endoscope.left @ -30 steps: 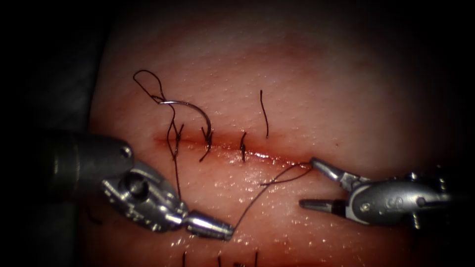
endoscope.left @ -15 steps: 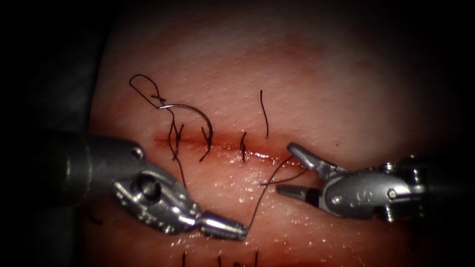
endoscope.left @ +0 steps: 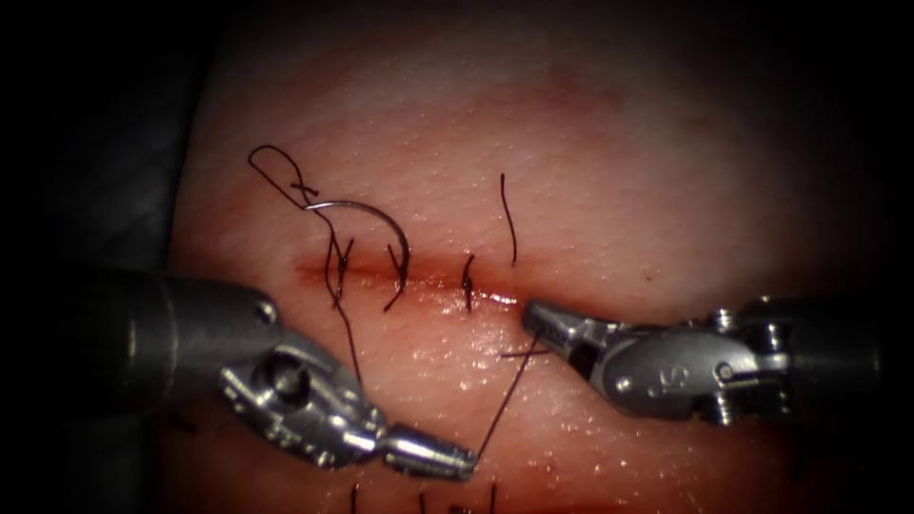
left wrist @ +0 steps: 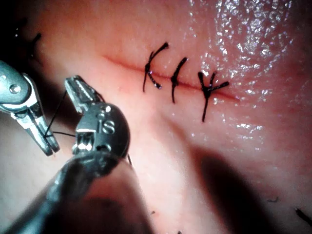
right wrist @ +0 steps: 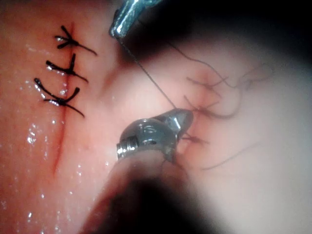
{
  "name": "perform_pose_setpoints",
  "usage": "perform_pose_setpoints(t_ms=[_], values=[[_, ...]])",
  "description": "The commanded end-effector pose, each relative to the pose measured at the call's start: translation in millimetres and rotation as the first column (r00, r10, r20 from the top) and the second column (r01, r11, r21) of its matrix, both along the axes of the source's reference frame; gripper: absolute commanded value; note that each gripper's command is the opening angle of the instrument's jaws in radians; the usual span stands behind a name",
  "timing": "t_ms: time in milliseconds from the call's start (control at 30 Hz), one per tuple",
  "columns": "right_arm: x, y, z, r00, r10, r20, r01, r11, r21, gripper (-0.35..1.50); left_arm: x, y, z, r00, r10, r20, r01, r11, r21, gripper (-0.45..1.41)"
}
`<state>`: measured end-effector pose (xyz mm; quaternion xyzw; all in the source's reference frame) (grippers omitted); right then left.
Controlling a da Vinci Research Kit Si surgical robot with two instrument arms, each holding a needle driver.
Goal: Wound Closure
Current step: Use the right gripper to handoff more suture to the left gripper.
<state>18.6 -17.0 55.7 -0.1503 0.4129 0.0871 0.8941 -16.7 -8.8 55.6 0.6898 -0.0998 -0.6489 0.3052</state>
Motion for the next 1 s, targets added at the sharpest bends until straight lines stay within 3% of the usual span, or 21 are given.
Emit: perform_pose_setpoints(t_ms=[33, 100, 167, 233, 333, 400, 467, 500, 600, 633, 667, 733, 833, 1000], values=[[-0.9, -0.2, 0.1, 1.000, -0.007, -0.008, 0.007, 1.000, 0.009, -0.35, -0.5, 0.0, 0.6, 1.000, 0.002, -0.029, 0.000, 0.998, 0.060, 0.53], [-1.3, -0.2, 0.0, 1.000, -0.004, -0.014, 0.004, 1.000, 0.005, -0.35, -0.5, 0.1, 0.7, 0.998, -0.005, -0.057, 0.011, 0.993, 0.114, 0.63], [-2.5, -0.3, -0.3, 0.999, 0.005, -0.036, -0.004, 1.000, 0.004, -0.35, -0.5, 0.3, 1.2, 0.986, -0.030, -0.162, 0.070, 0.965, 0.252, 0.88], [-2.8, -0.4, -0.3, 0.999, 0.007, -0.038, -0.007, 1.000, -0.001, -0.35, -0.4, 1.0, 1.5, 0.964, -0.070, -0.256, 0.159, 0.924, 0.347, 0.91], [-2.7, -0.7, -0.2, 0.999, 0.007, -0.038, -0.007, 1.000, -0.003, -0.35, -0.4, 1.8, 1.7, 0.943, -0.107, -0.316, 0.217, 0.916, 0.339, 0.95], [-2.6, -0.8, -0.2, 0.999, 0.006, -0.038, -0.007, 1.000, -0.005, -0.35, -0.2, 2.3, 2.2, 0.915, -0.140, -0.379, 0.278, 0.899, 0.337, 0.95], [-2.6, -1.0, -0.2, 0.999, 0.006, -0.039, -0.006, 1.000, -0.007, -0.35, -0.1, 2.5, 2.4, 0.891, -0.163, -0.424, 0.320, 0.888, 0.331, 0.81], [-2.6, -1.0, -0.2, 0.999, 0.009, -0.041, -0.009, 1.000, -0.003, -0.35, -0.4, 2.3, 2.7, 0.888, -0.173, -0.425, 0.313, 0.906, 0.285, 0.69], [-2.6, -1.0, -0.2, 0.999, 0.009, -0.041, -0.009, 1.000, -0.002, -0.35, -0.7, 1.8, 3.1, 0.899, -0.166, -0.406, 0.279, 0.931, 0.236, 0.68], [-2.7, -0.9, -0.2, 0.999, 0.014, -0.040, -0.014, 1.000, 0.004, -0.35, -1.0, 1.4, 3.6, 0.908, -0.149, -0.390, 0.229, 0.959, 0.166, 0.63], [-2.7, -0.9, -0.2, 0.999, 0.014, -0.040, -0.014, 1.000, 0.004, -0.35, -1.0, 1.4, 3.6, 0.908, -0.149, -0.390, 0.229, 0.959, 0.166, 0.63], [-2.8, -0.6, -0.2, 0.999, 0.017, -0.050, -0.017, 1.000, 0.008, -0.35, -1.3, 1.0, 4.3, 0.936, -0.090, -0.340, 0.120, 0.990, 0.069, 0.66], [-3.0, -0.4, -0.1, 0.998, 0.024, -0.055, -0.024, 1.000, 0.011, -0.35, -1.3, 0.5, 4.7, 0.971, 0.002, -0.239, 0.004, 1.000, 0.025, 0.69], [-3.2, -0.2, 0.2, 0.998, 0.026, -0.057, -0.026, 1.000, 0.015, -0.35, -1.0, 0.0, 4.0, 0.985, 0.045, -0.167, -0.048, 0.999, -0.016, 0.73]])
